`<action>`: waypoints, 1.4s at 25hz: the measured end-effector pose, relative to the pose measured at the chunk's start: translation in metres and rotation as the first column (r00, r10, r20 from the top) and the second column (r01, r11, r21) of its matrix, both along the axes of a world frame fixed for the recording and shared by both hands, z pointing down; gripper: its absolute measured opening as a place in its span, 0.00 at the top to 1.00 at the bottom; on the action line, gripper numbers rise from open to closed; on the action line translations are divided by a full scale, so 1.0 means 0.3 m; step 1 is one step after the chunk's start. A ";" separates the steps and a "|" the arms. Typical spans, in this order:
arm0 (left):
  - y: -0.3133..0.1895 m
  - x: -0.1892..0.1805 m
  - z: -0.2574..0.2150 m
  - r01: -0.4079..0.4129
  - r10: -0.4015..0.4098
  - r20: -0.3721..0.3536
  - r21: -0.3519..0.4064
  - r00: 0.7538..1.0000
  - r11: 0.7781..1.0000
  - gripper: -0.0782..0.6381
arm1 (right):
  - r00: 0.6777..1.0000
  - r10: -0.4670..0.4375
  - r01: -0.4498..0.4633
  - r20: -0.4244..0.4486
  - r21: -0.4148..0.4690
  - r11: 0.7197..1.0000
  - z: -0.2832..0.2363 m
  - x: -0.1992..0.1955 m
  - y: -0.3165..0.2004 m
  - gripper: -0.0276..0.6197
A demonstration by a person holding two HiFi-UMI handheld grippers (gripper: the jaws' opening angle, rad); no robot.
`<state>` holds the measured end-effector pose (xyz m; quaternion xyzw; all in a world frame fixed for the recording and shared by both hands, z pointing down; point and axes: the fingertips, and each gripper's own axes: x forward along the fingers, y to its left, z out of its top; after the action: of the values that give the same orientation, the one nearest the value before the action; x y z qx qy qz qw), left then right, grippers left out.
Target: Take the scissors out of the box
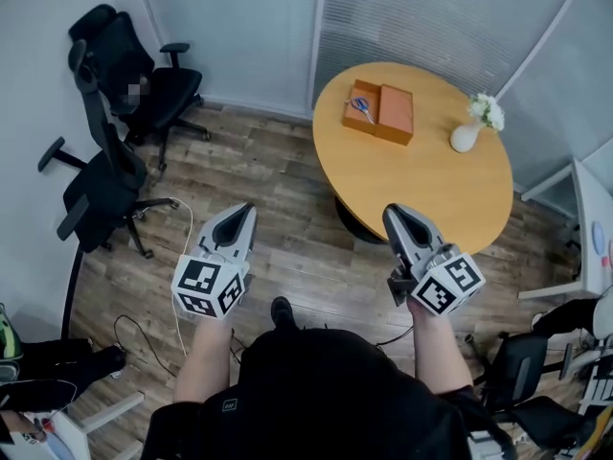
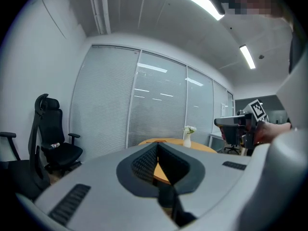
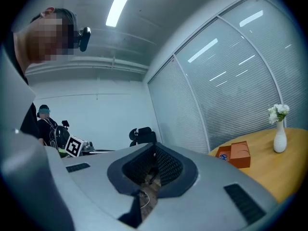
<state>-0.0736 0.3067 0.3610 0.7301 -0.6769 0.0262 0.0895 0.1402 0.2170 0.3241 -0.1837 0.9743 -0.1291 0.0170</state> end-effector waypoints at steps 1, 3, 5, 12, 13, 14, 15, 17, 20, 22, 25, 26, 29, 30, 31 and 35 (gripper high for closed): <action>-0.005 -0.034 0.001 0.000 0.000 -0.003 0.001 1.000 1.000 0.87 | 1.000 0.004 -0.004 0.000 0.001 1.000 -0.005 -0.032 -0.012 0.90; -0.017 -0.094 0.003 -0.001 0.001 -0.006 0.001 1.000 1.000 0.87 | 1.000 0.014 -0.014 0.002 0.006 1.000 -0.019 -0.089 -0.039 0.90; -0.031 -0.142 0.006 -0.008 0.008 -0.004 0.000 1.000 1.000 0.87 | 1.000 0.024 -0.024 0.008 0.016 1.000 -0.035 -0.137 -0.065 0.90; -0.141 -0.225 0.030 -0.057 0.057 0.005 -0.031 0.998 0.998 0.87 | 0.999 0.041 -0.041 0.028 0.022 0.999 -0.057 -0.255 -0.160 0.90; -0.168 -0.229 0.036 -0.066 0.066 0.007 -0.037 0.998 0.997 0.87 | 0.999 0.041 -0.041 0.030 0.022 0.999 -0.056 -0.269 -0.180 0.90; -0.198 -0.232 0.042 -0.074 0.074 0.008 -0.043 0.997 0.996 0.87 | 0.999 0.041 -0.042 0.032 0.021 0.999 -0.055 -0.281 -0.204 0.90; -0.230 -0.235 0.048 -0.081 0.082 0.008 -0.049 0.997 0.996 0.87 | 0.999 0.042 -0.042 0.035 0.020 0.999 -0.051 -0.290 -0.231 0.90; -0.300 -0.244 0.062 -0.092 0.093 0.009 -0.058 0.996 0.994 0.87 | 0.998 0.044 -0.045 0.039 0.015 0.999 -0.036 -0.304 -0.293 0.90; -0.418 -0.257 0.085 -0.099 0.100 0.011 -0.068 0.995 0.993 0.87 | 0.998 0.053 -0.053 0.037 0.003 0.999 0.004 -0.307 -0.405 0.90; -0.513 -0.261 0.096 -0.103 0.104 0.010 -0.074 0.995 0.992 0.87 | 0.997 0.066 -0.066 0.032 -0.006 0.998 0.030 -0.296 -0.501 0.90; -0.673 -0.257 0.106 -0.119 0.120 0.008 -0.089 0.993 0.989 0.87 | 0.995 0.094 -0.093 0.026 -0.024 0.995 0.063 -0.275 -0.666 0.90; -0.728 -0.253 0.107 -0.126 0.128 0.008 -0.094 0.992 0.988 0.87 | 0.995 0.099 -0.098 0.024 -0.030 0.995 0.073 -0.270 -0.723 0.90; -0.885 -0.247 0.109 -0.146 0.149 0.019 -0.107 0.989 0.983 0.87 | 0.993 0.111 -0.110 0.026 -0.048 0.993 0.099 -0.265 -0.875 0.90; -0.932 -0.246 0.107 -0.152 0.155 0.021 -0.111 0.988 0.982 0.87 | 0.993 0.116 -0.114 0.030 -0.053 0.992 0.105 -0.263 -0.918 0.90; -0.976 -0.242 0.103 -0.158 0.162 0.023 -0.113 0.987 0.981 0.87 | 0.992 0.120 -0.118 0.034 -0.056 0.991 0.106 -0.260 -0.956 0.90; -1.129 -0.206 0.086 -0.186 0.191 0.038 -0.113 0.981 0.976 0.87 | 0.989 0.139 -0.136 0.054 -0.053 0.989 0.096 -0.221 -1.085 0.90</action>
<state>-0.1355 -0.0319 0.3867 0.7842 -0.6041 0.0893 0.1099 0.0738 -0.1084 0.3528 -0.2470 0.9550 -0.1566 0.0495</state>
